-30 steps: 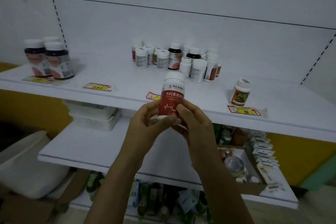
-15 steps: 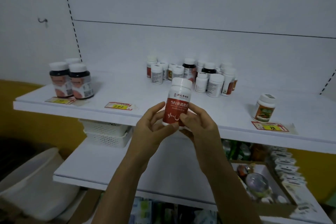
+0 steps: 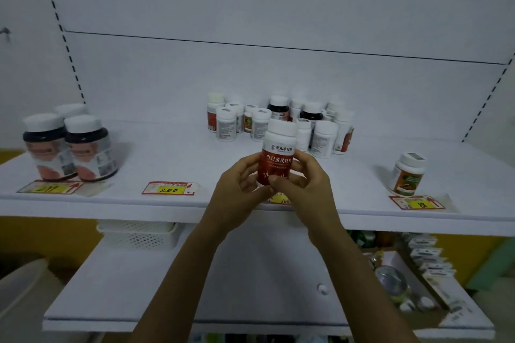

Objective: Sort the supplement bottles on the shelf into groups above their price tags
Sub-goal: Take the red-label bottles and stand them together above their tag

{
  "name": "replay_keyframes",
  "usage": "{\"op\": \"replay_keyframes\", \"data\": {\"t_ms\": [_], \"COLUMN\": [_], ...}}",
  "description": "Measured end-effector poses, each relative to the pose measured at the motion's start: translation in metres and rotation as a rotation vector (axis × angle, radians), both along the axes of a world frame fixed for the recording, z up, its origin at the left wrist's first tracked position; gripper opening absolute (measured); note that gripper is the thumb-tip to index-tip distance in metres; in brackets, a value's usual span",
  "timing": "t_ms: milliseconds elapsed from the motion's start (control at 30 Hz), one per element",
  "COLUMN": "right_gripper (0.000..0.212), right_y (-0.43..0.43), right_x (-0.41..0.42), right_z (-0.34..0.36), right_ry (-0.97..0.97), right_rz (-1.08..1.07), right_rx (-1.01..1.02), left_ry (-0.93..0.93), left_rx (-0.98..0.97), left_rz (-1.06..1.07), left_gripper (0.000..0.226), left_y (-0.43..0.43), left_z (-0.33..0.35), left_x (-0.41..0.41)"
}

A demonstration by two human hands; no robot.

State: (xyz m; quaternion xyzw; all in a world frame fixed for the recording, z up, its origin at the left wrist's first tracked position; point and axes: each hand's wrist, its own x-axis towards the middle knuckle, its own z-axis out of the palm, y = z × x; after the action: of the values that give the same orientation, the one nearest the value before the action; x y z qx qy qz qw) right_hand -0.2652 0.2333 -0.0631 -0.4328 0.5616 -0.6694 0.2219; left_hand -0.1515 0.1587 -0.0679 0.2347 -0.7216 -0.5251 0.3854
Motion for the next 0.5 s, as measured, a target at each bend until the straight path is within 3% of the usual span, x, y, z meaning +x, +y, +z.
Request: {"op": "replay_keyframes", "data": {"t_ms": [333,500], "right_gripper": [0.063,0.063], "right_y": [-0.024,-0.031], "right_x": [-0.034,-0.037], "right_z": [-0.02,-0.028], "right_ry": [0.197,0.237], "right_rz": [-0.039,-0.04], "right_rx": [0.151,0.154], "left_ry": [-0.241,-0.259], "left_rx": [-0.203,-0.207], "left_rz": [0.017,0.017], "left_gripper": [0.059,0.059], "left_y": [-0.032,-0.038], "left_z": [-0.01,-0.015], "left_x": [-0.024,-0.024]}}
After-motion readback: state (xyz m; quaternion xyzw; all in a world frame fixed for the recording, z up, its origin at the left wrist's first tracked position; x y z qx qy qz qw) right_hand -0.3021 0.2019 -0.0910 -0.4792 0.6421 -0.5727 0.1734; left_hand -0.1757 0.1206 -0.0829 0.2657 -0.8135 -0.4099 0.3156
